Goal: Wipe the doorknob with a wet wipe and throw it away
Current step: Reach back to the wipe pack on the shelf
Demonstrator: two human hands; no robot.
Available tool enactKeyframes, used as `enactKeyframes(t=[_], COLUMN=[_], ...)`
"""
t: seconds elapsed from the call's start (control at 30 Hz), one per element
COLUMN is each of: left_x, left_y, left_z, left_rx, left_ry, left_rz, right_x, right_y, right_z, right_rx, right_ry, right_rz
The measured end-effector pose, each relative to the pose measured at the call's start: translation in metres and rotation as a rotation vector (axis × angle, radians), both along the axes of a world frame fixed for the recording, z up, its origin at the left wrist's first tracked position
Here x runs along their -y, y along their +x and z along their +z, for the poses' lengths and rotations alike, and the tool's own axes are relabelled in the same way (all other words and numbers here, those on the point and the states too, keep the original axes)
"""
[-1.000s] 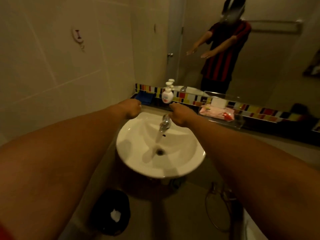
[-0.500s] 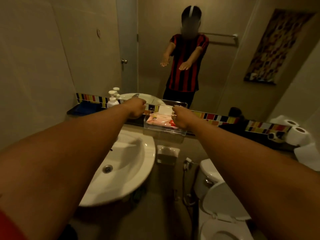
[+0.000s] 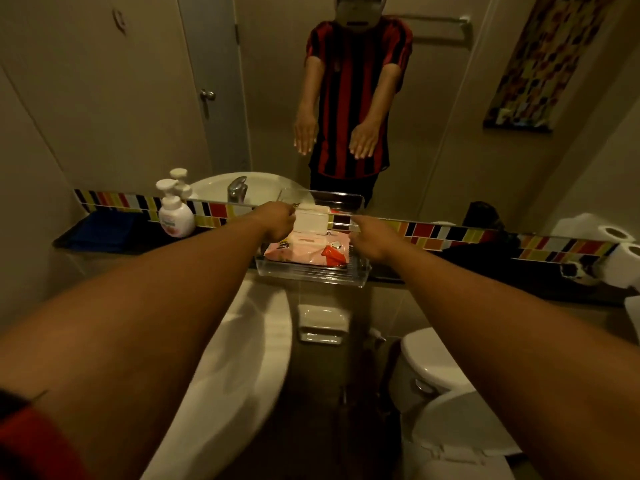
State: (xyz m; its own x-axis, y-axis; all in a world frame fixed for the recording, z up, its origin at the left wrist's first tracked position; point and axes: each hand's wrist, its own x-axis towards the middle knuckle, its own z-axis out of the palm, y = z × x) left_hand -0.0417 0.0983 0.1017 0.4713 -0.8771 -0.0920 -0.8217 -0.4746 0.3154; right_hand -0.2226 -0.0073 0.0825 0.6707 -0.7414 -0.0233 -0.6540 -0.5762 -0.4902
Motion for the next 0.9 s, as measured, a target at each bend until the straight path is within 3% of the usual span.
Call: enactKeyframes(t=[0.3,0.57,0.8,0.9], left_x=[0.090,0.124,0.115,0.110], left_y=[0.082,0.109,0.105,0.104], left_z=[-0.089,-0.135,-0.144,-0.145], left_rx=[-0.124,-0.593,-0.854,-0.770], left_ry=[0.053,-0.284,-0.490,-0.393], left_rz=[0.066,0.284,0.344,0.266], right_x=[0.078,0.108,0.110,0.106], right_y=[0.099,0.137,0.143,0.136], right_z=[-0.078,-0.118,-0.118,-0.123], right_rx=[0.052,0.404,0.575,0.475], right_ry=[0.275,0.583,0.659,0.544], right_rz=[-0.155,-0.385,-0.419,-0.315])
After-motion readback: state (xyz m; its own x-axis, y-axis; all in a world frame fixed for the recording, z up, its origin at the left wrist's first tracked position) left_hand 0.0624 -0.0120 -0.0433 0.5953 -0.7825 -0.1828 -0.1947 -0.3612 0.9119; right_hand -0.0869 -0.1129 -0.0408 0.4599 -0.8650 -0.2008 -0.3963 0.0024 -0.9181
